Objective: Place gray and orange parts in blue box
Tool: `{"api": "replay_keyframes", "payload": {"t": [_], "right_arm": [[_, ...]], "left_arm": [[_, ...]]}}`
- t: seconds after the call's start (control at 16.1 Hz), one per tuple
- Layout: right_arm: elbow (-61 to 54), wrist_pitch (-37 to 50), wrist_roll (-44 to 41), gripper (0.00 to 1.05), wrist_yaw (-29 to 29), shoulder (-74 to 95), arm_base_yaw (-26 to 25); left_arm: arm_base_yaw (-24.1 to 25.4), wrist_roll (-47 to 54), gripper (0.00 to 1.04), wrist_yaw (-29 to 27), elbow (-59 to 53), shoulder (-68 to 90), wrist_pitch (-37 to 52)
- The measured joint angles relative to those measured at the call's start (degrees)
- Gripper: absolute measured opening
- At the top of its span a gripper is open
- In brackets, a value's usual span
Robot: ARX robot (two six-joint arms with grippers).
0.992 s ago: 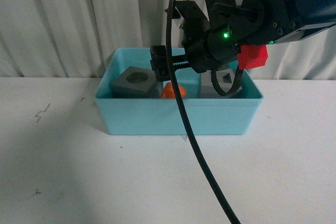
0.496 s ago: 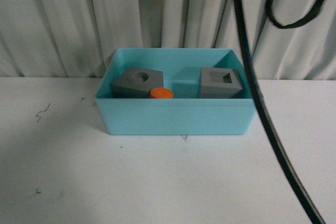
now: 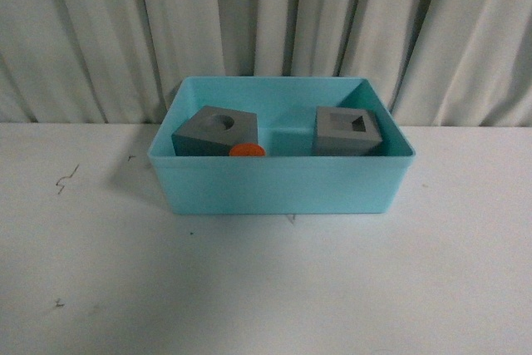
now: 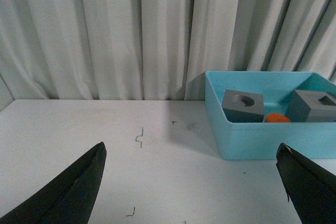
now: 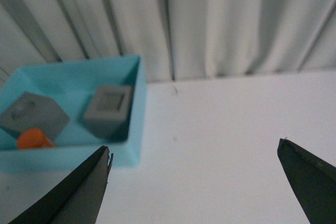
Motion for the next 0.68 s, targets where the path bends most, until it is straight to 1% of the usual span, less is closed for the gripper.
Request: {"api": "replay_keyframes", "payload": {"t": [0.06,0.12,0.19,0.25,0.31,0.37,0.43,0.5,0.56,0.68], "right_arm": [[-4.1,-5.3,1.4,0.98,1.4,-5.6,-1.5],[-8.1,-13.0,4.0,0.98,4.2,-12.1,-1.0],[-10.6,-18.6,5.7,0.98,5.7,-16.9,0.6],[-13.2,-10.9,5.5,0.95,6.0,-18.9,1.3],[-18.0,2.8,3.5,0.84,7.4,-21.0,1.3],[-24.0,12.3,1.8,0.71,7.8,-23.4,2.2],[-27.0,16.5,0.9,0.6,9.3,-24.5,3.3],[-28.6,17.8,0.2,0.4,12.2,-27.2,7.6],[-29.6,17.7,-0.1,0.29,12.8,-28.9,7.6],[-32.3,16.0,-0.3,0.03,13.0,-32.2,7.3]], "left_arm": [[0.0,0.0,0.98,0.0,0.0,0.0,0.0],[0.0,0.0,0.98,0.0,0.0,0.0,0.0],[0.0,0.0,0.98,0.0,0.0,0.0,0.0],[0.0,0.0,0.98,0.0,0.0,0.0,0.0],[0.0,0.0,0.98,0.0,0.0,0.0,0.0],[0.0,0.0,0.98,0.0,0.0,0.0,0.0],[0.0,0.0,0.98,0.0,0.0,0.0,0.0],[0.0,0.0,0.98,0.1,0.0,0.0,0.0],[0.0,0.0,0.98,0.0,0.0,0.0,0.0],[0.0,0.0,0.98,0.0,0.0,0.0,0.0]]}}
